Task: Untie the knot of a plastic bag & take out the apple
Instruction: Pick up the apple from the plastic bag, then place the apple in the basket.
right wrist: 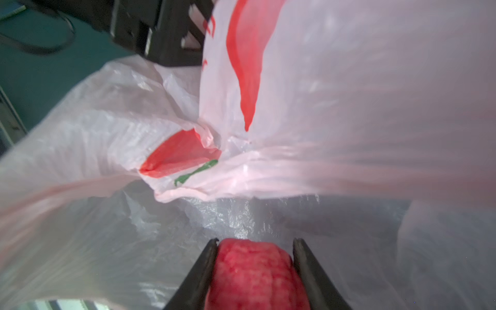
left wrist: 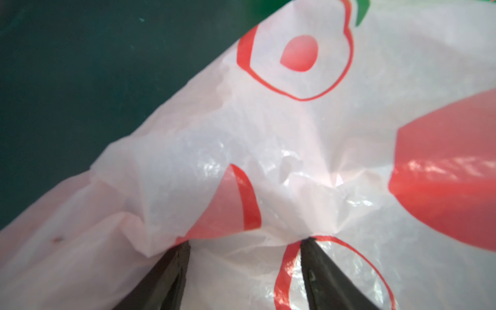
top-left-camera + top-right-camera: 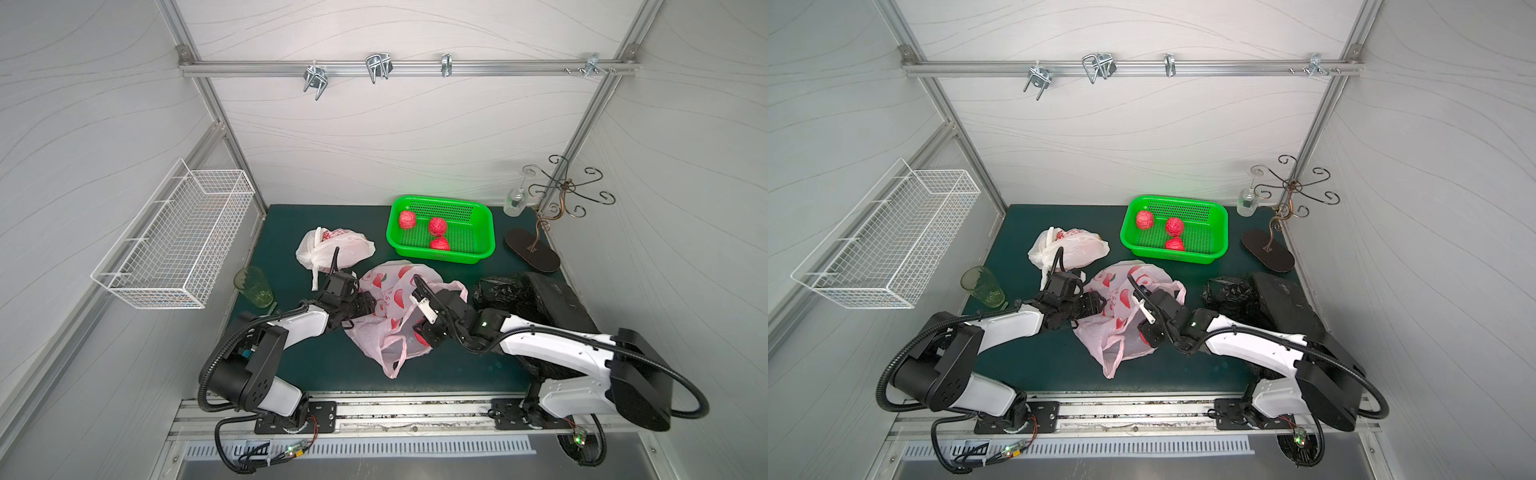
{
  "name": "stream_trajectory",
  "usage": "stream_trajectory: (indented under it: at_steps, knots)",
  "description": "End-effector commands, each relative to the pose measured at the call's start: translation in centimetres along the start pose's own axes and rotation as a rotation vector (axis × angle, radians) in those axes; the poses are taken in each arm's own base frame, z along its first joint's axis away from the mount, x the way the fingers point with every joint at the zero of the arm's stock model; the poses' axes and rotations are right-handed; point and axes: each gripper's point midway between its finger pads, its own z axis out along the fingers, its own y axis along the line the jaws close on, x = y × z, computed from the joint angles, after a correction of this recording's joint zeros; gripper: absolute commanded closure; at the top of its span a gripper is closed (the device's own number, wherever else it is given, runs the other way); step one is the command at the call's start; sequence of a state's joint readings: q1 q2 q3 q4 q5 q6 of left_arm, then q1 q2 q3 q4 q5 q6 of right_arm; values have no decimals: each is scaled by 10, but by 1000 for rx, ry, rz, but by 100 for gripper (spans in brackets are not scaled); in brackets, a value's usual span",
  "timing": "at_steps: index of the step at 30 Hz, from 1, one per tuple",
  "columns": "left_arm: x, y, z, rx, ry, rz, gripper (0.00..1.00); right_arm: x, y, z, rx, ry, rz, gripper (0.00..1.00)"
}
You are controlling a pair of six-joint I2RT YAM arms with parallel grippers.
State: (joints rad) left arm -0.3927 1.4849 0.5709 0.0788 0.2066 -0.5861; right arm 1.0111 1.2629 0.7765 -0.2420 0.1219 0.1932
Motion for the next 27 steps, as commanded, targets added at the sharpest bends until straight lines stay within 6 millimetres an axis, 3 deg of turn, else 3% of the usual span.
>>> stream_trajectory:
  at_steps: [1,5,8,10,14,20,23,27]
  knots:
    - [65,31,0,-107,238,-53,31,-51,-8,-49,8,-128,21,86]
    - [56,24,-7,-89,207,-38,31,-112,-44,-103,70,-261,76,85]
    - [52,17,-17,-62,180,-17,32,-150,-87,-120,181,-312,131,85]
    - [52,11,-23,-40,166,-1,32,-163,-119,-108,252,-270,185,83]
    - [59,-2,-31,1,165,26,32,-170,-185,-47,412,-160,282,81]
    - [69,-10,-36,39,176,36,32,-159,-294,16,644,-55,438,81]
    - [74,-9,-34,45,183,34,32,-142,-333,35,719,21,479,81]
    - [74,-9,-35,49,180,40,32,-131,-356,46,767,58,462,80]
